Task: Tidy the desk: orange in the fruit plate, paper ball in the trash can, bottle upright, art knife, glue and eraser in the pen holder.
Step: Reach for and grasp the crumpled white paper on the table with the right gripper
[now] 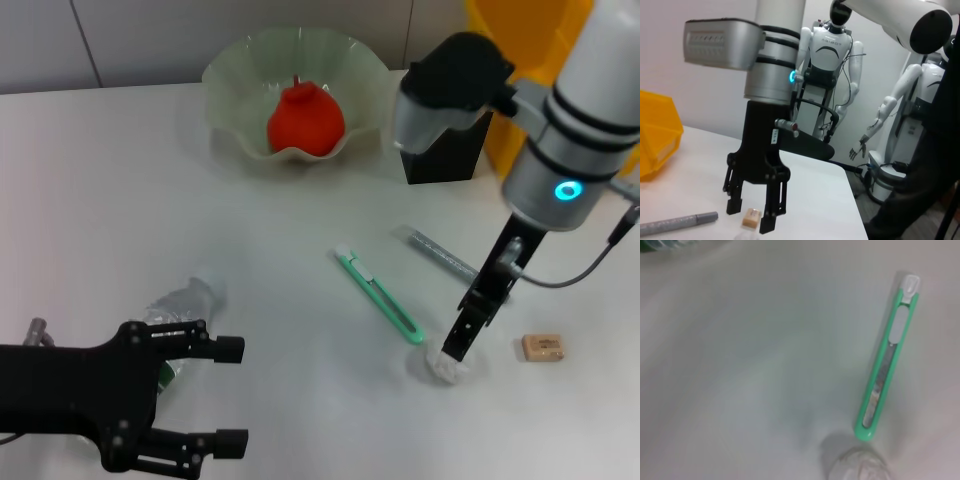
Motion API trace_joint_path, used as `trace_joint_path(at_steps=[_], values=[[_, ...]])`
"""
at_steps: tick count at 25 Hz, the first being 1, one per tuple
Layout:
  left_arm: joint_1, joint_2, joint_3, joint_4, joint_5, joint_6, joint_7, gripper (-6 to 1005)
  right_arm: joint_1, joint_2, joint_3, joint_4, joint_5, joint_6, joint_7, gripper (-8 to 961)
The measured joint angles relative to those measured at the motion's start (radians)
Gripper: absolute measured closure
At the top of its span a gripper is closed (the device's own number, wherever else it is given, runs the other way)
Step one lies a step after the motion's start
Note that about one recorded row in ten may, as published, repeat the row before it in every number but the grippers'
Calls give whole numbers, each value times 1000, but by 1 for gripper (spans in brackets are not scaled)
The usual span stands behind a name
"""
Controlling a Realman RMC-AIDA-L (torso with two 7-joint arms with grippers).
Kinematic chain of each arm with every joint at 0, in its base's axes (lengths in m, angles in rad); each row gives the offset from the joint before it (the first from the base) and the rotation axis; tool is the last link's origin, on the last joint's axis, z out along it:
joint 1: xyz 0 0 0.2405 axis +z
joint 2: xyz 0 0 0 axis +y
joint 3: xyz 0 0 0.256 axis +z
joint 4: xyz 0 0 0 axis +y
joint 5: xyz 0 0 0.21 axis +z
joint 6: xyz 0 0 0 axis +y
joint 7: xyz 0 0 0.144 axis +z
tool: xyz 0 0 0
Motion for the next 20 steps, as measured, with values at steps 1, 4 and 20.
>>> trace_joint_path(at_steps=[1, 4, 20], values=[[1, 0, 0, 0, 5, 1, 0, 135, 6, 1, -14, 22, 1, 14, 4, 323], [1, -3, -2, 0, 16, 4, 0, 135, 17, 4, -65, 64, 3, 52, 21, 325], [-5, -7, -4, -2, 21, -4, 12, 135, 41, 6, -220, 114, 84, 128, 68, 334]])
